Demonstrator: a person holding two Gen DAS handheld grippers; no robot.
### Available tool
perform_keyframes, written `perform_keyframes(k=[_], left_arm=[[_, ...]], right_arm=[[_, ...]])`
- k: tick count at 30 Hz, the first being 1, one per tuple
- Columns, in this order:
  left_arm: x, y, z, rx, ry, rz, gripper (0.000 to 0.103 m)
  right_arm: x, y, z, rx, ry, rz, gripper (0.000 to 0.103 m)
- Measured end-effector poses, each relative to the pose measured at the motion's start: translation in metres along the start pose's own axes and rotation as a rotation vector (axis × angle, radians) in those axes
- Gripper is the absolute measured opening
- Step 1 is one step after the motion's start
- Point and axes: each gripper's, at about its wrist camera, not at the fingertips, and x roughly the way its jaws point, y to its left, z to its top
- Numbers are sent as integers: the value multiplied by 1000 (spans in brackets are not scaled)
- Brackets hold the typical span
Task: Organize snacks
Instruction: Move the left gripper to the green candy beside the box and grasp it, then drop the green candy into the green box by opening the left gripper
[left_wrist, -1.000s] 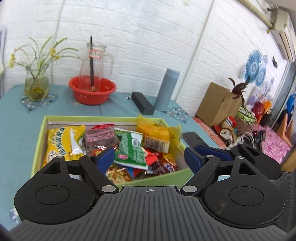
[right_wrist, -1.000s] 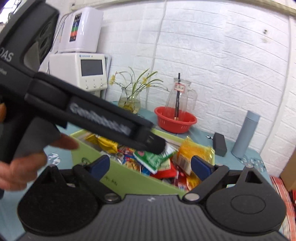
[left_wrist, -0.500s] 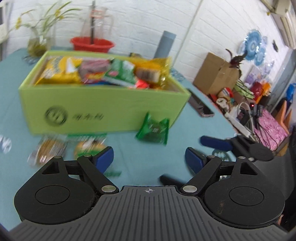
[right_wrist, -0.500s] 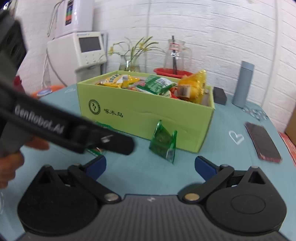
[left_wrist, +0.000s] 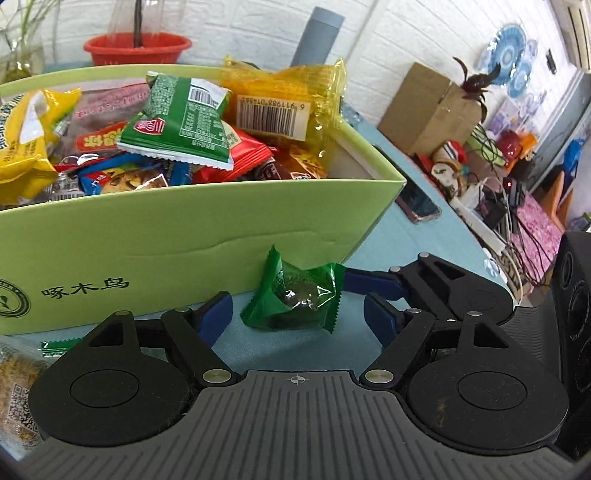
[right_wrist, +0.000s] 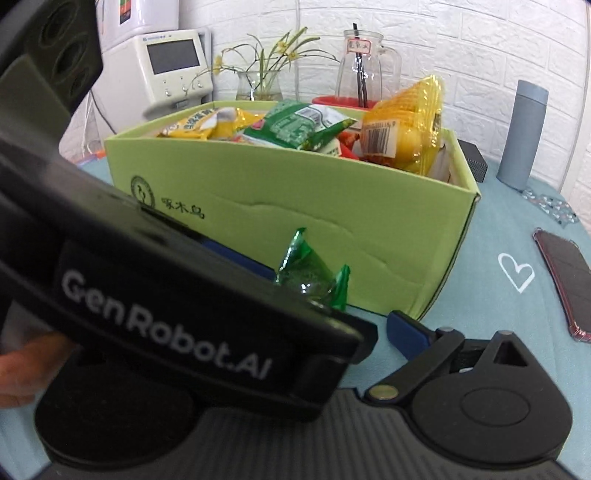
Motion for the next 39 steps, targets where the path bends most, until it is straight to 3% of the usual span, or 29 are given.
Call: perform_keyframes(k=[2,3,7,12,14,16,19,22,26,30,34,37,39], left_arm=[[1,0,0,-1,4,-4,35],[2,-1,0,-1,8,-5,34],[-11,-7,-8,11,10,-14,24],[-45,-15,-38,1,13,-18,23],[-60,-19,-54,-8,8,-16,20],[-74,-24,-64,-7,-6,-3,18],[-96,-31,-59,3,-67,7,17],[-116,-31,-32,29,-153,15,18],[-128,-18,21,55,-260,76,18],[-109,22,63,4,-261,117,18],[-67,67,74,-60,-196,154,21],[-53,84,66,-68,-202,170,21],[-58,91,66,-100,-216,114,35]], right_arm=[[-1,3,0,-9,0,6,95],[-4,6,-1,-19,-2,22,86],[-17,21,-2,-57,7,39,85],[-50,48,-18,-37,-16,74,85],[-65,60,-28,-26,-35,66,81],[-77,72,-31,-52,-53,25,66],[-92,75,-15,-76,-106,17,65],[-98,75,21,-124,-177,-7,64],[-75,62,84,-168,-236,-12,64],[-20,48,128,-161,-201,36,64],[34,45,139,-160,-113,68,64],[44,43,131,-139,-120,97,68],[41,43,127,-145,-134,83,72]])
